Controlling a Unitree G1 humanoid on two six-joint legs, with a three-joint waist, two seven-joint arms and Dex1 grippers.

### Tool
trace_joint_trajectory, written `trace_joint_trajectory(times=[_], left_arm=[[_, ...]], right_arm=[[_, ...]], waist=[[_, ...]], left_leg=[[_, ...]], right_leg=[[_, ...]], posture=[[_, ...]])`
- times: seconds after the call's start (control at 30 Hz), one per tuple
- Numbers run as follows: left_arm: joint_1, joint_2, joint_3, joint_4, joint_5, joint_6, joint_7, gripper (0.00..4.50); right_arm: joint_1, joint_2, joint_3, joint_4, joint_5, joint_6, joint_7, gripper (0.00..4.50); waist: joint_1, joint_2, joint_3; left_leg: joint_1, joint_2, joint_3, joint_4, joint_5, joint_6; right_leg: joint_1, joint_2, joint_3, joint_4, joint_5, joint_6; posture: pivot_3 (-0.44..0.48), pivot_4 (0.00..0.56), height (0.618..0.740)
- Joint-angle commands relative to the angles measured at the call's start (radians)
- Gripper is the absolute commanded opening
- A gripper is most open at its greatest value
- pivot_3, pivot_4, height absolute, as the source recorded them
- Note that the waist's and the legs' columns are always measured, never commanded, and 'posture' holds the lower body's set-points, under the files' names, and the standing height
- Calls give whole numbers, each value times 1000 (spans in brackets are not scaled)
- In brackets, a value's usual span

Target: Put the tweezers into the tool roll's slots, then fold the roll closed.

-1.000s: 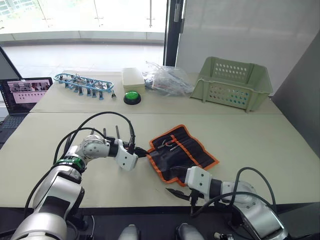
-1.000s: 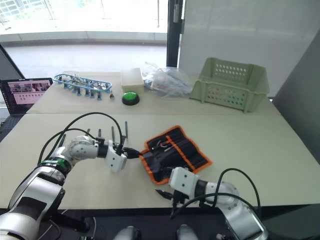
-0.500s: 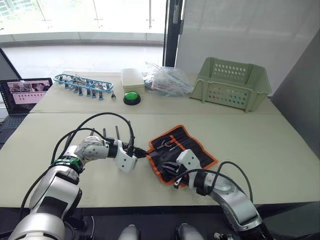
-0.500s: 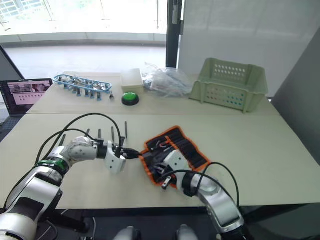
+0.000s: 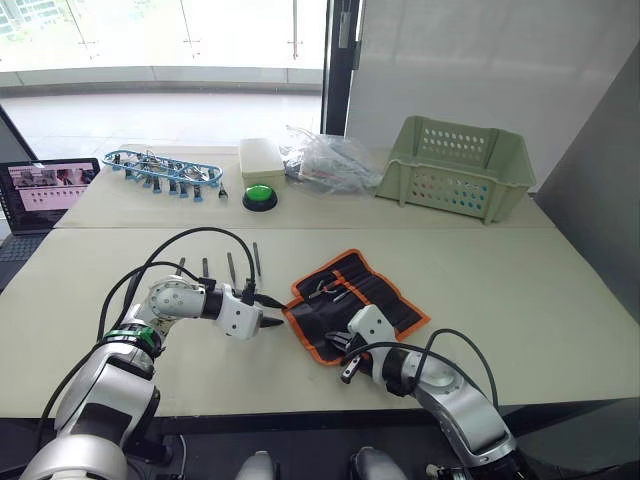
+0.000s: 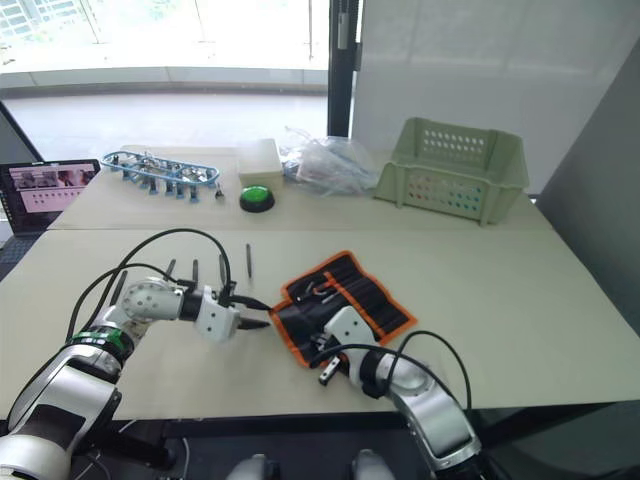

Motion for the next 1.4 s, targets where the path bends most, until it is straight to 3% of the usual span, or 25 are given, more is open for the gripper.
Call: trace_joint_trajectory(times=[0.03, 0.1, 0.13, 0.23, 0.33, 0.43, 0.63, 0.8, 1.0, 1.13, 1.4], left_arm=[[24, 16, 75, -91, -156, 205, -165, 2885], [37, 22, 112, -158, -219, 366, -230, 3573], [44, 26, 137, -216, -278, 529, -264, 3870], [82, 41, 191, -401, -412, 918, -322, 3870], [120, 2, 241, -559, -499, 1182, -246, 3044], [162, -50, 265, -670, -524, 1323, -156, 2034], [221, -159, 253, -704, -416, 1305, 30, 50], [259, -191, 175, -595, -213, 1142, 142, 17], [289, -186, 113, -498, -82, 1000, 167, 17], [290, -194, 124, -473, -80, 969, 164, 17], [285, -192, 127, -460, -74, 943, 168, 17]], right_arm=[[10, -10, 18, 41, -11, 49, 0, 0], [8, -17, 21, 34, -7, 54, 11, 0], [5, -23, 25, 25, -3, 62, 23, 0], [0, -36, 30, 2, 12, 90, 45, 0], [-4, -36, 26, -16, 28, 105, 51, 0], [-10, -43, 34, -23, 27, 116, 57, 0], [-12, -47, 32, -27, 25, 126, 57, 0], [-2, -66, 25, -66, 41, 142, 72, 0], [-36, -49, -35, -90, 97, 130, 74, 0], [-115, -1, -68, -48, 113, 120, 57, 0], [-222, 64, -8, 185, 26, 73, 0, 0]], waist=[[0, 0, 0], [0, 0, 0], [0, 0, 0], [-4, 0, 0], [-3, 0, 0], [-2, 0, 0], [0, 0, 0], [6, 0, 0], [13, 0, 0], [11, 0, 0], [12, 1, -1]], left_leg=[[1, 0, 0, 0, 0, 0], [2, 0, 0, 0, 0, 0], [2, 0, 0, 0, 0, 0], [2, 0, 0, 0, 0, 0], [2, 1, -1, 0, 0, 0], [2, 0, -1, 0, 0, 0], [2, 0, -1, 0, 0, 0], [2, -1, -1, 0, 0, 0], [3, -1, -1, 0, 0, 0], [4, 0, -1, 0, 0, 0], [4, -1, -1, 0, 0, 0]], right_leg=[[1, 0, 0, 0, 0, 0], [2, 0, 0, 0, 0, 0], [2, 0, 0, 0, 0, 0], [2, 0, 0, 0, 0, 0], [2, 0, 0, -1, -1, 0], [3, 0, 0, -1, -1, 0], [3, 0, 0, -1, -1, 0], [3, 0, 0, -2, -1, 0], [4, -1, 0, -3, -1, 0], [4, -1, 0, -2, -1, 0], [5, -1, -1, -3, 0, 0]], posture=[[0, 150, 724], [0, 150, 724], [0, 150, 724], [0, 150, 724], [0, 150, 724], [0, 150, 724], [0, 150, 724], [0, 150, 724], [0, 150, 724], [0, 150, 724], [0, 150, 724]])
